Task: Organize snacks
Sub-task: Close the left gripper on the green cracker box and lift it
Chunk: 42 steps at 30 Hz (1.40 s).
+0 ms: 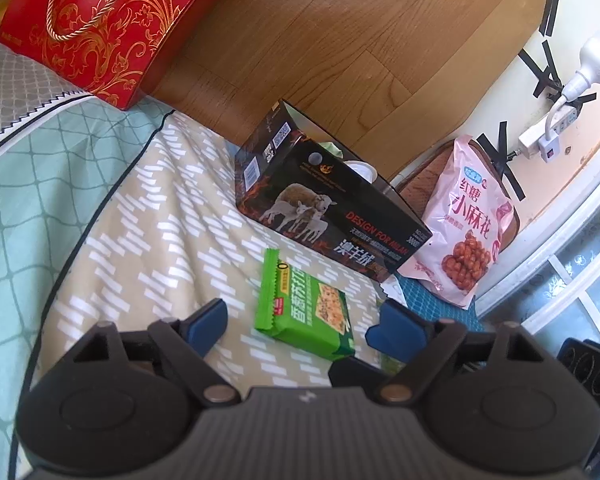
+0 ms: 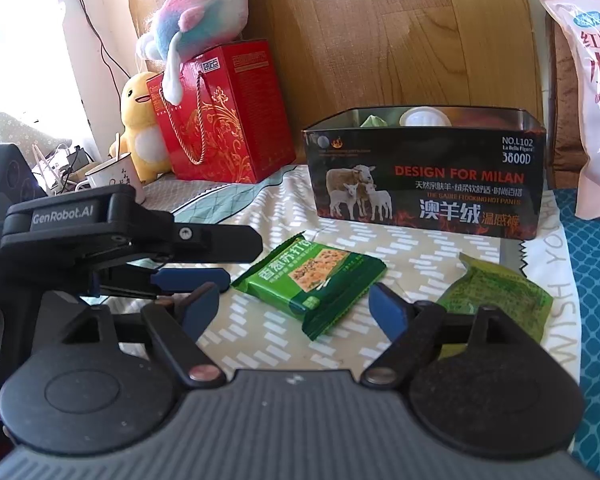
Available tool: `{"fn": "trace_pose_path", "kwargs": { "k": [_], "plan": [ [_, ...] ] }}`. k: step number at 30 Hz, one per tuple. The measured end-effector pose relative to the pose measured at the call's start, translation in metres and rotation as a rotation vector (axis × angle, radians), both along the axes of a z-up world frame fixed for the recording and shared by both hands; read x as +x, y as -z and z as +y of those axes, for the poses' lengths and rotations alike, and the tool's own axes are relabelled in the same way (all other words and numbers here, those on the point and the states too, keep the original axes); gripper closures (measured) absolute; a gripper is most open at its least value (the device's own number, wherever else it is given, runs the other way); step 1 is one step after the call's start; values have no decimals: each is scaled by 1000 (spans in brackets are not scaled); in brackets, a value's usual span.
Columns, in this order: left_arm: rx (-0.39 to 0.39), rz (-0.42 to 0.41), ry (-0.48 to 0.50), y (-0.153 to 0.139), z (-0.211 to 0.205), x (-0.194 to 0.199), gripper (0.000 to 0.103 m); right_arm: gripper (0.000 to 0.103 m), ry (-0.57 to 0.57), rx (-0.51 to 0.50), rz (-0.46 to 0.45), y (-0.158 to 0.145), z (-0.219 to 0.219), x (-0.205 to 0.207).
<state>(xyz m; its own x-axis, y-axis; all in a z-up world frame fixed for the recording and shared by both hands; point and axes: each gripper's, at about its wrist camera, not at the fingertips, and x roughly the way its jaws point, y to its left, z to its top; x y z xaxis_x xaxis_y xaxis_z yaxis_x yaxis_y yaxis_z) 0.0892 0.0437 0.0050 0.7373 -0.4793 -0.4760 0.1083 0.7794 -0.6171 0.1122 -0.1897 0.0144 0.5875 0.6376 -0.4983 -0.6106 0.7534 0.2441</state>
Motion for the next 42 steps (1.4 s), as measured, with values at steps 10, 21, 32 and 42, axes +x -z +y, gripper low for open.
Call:
{"fn": "trace_pose_path", "kwargs": {
  "k": [10, 21, 32, 42],
  "plan": [
    [6, -4, 9, 0, -1, 0, 14, 18, 2, -1, 0, 0, 0, 0],
    [14, -8, 19, 0, -2, 1, 10, 18, 3, -1, 1, 0, 0, 0],
    [16, -14, 46, 1, -4, 4, 2, 16, 5, -1, 3, 0, 0, 0],
    [7, -16, 42, 1, -3, 5, 0, 13, 10, 1, 5, 1, 0, 0]
  ]
}}
